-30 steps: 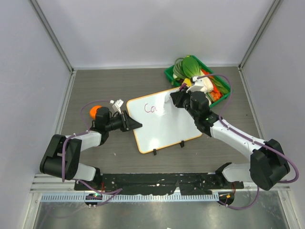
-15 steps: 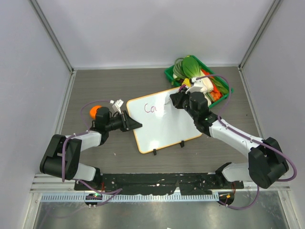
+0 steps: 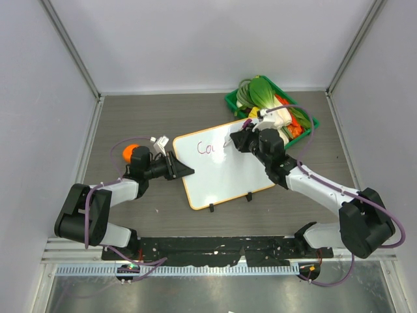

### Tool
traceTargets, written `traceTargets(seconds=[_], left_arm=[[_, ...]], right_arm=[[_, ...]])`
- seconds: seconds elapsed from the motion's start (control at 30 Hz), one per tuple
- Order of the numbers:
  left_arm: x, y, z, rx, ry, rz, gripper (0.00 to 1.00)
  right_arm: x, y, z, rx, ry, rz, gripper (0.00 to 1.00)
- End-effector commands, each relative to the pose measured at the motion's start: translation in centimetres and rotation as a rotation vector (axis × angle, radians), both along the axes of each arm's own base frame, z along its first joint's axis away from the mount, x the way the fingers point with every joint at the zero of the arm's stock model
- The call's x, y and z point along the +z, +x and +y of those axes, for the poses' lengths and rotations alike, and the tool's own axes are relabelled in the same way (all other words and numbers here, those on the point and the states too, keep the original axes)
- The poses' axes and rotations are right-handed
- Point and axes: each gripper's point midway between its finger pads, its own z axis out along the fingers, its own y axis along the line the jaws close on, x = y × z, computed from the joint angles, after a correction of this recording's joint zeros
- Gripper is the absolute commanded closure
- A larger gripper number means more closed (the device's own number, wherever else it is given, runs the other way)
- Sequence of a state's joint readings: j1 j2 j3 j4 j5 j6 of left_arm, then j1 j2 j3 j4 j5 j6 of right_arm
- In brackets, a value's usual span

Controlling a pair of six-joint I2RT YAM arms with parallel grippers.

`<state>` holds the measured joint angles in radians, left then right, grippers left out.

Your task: Write a sentence on the whiteboard

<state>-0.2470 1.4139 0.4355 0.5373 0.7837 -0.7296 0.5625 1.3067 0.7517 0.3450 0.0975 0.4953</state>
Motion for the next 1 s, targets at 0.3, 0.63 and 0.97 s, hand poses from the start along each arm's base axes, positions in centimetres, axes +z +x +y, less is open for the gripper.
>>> traceTargets(seconds=[0.3, 0.63, 0.97], left_arm=[[-4.8, 0.4, 2.3, 0.101, 0.192, 0.046, 1.0], [-4.8, 0.5, 2.3, 0.101, 0.191, 0.045, 1.0], [-4.9, 0.4, 2.3, 0.098, 0.191, 0.048, 1.0]], right_arm=[[0.1, 0.4, -1.9, -0.088, -0.032, -0.018, 0.99], [1.9, 1.6, -1.5, -0.106, -0.003, -0.041, 0.99], [1.7, 1.8, -1.5, -0.105, -0.008, -0.031, 0.99]])
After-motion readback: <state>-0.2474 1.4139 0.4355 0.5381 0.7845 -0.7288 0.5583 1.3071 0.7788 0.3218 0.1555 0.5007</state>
